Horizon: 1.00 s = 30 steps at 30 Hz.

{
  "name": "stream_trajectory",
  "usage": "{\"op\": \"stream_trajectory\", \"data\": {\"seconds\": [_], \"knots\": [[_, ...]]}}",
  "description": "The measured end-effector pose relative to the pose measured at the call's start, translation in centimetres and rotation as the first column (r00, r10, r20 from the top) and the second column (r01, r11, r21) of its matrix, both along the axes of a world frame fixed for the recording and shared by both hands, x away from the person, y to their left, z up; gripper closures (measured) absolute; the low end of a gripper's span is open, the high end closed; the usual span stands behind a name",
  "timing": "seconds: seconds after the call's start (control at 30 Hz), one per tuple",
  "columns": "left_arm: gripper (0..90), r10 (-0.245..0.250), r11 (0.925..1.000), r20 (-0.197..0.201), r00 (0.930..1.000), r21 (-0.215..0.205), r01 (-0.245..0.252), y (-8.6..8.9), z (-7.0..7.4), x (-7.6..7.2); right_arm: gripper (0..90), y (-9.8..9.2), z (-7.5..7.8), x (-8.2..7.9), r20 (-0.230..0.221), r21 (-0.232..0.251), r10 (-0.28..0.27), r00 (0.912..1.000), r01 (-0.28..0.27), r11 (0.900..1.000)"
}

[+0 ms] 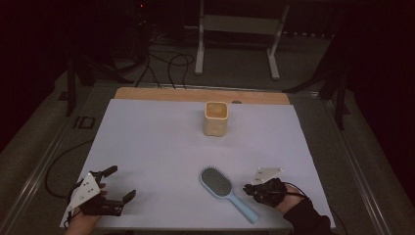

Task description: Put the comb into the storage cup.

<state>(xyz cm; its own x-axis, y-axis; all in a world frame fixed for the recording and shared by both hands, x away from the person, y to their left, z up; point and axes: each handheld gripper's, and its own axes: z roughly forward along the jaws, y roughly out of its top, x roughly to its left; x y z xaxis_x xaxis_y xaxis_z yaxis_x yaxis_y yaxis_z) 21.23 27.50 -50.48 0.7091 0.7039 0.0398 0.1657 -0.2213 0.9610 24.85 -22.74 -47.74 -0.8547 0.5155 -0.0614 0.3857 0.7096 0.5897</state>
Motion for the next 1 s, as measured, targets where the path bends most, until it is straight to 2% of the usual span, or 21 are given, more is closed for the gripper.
{"op": "stream_trajectory", "data": {"seconds": [0.1, 0.17, 0.27, 0.33, 0.47, 0.7, 0.83, 1.0], "knots": [[0.0, 0.001, 1.0, -0.002, 1.0, 0.0, -0.001, 0.0, 0.0, 0.0, 79.4, 0.4, 0.2, -0.3, 0.01, -0.013, 0.002, 0.9999, -0.002, 1.0], [0.0, -0.001, 1.0, -0.001, 1.0, 0.002, 0.001, 0.0, 0.0, 0.0, 77.9, 0.6, 0.5, -0.4, 0.006, -0.006, -0.017, 0.9998, 0.017, 1.0], [0.0, -0.002, 1.0, 0.0, 1.0, 0.0, 0.002, 0.0, 0.0, 0.1, 70.3, 0.9, 1.1, -0.6, 0.014, -0.009, -0.035, 0.9993, 0.035, 0.999], [0.0, -0.001, 1.0, -0.002, 1.0, 0.002, 0.001, 0.0, 0.0, 0.0, 62.1, 1.2, 1.4, -0.7, 0.015, -0.008, -0.049, 0.9987, 0.049, 0.999], [0.0, 0.0, 1.0, -0.001, 1.0, -0.002, 0.0, 0.1, 0.0, 0.0, 52.1, 1.9, 1.9, -0.9, -0.004, -0.004, -0.056, 0.9984, 0.056, 0.998], [0.0, -0.001, 1.0, -0.002, 1.0, -0.002, 0.001, 0.1, 0.0, 0.0, 27.7, 2.9, 2.2, -1.1, -0.021, -0.002, -0.08, 0.9966, 0.08, 0.997], [0.0, 0.0, 1.0, 0.0, 1.0, -0.004, 0.0, 0.1, 0.1, 0.0, 12.6, 3.5, 2.0, -1.2, -0.043, -0.024, -0.083, 0.9956, 0.082, 0.996], [0.0, 0.0, 1.0, 0.0, 1.0, -0.006, 0.0, 0.1, 0.1, 0.0, 8.9, 4.1, 1.8, -1.3, -0.079, -0.043, -0.106, 0.9912, 0.103, 0.994]]}}
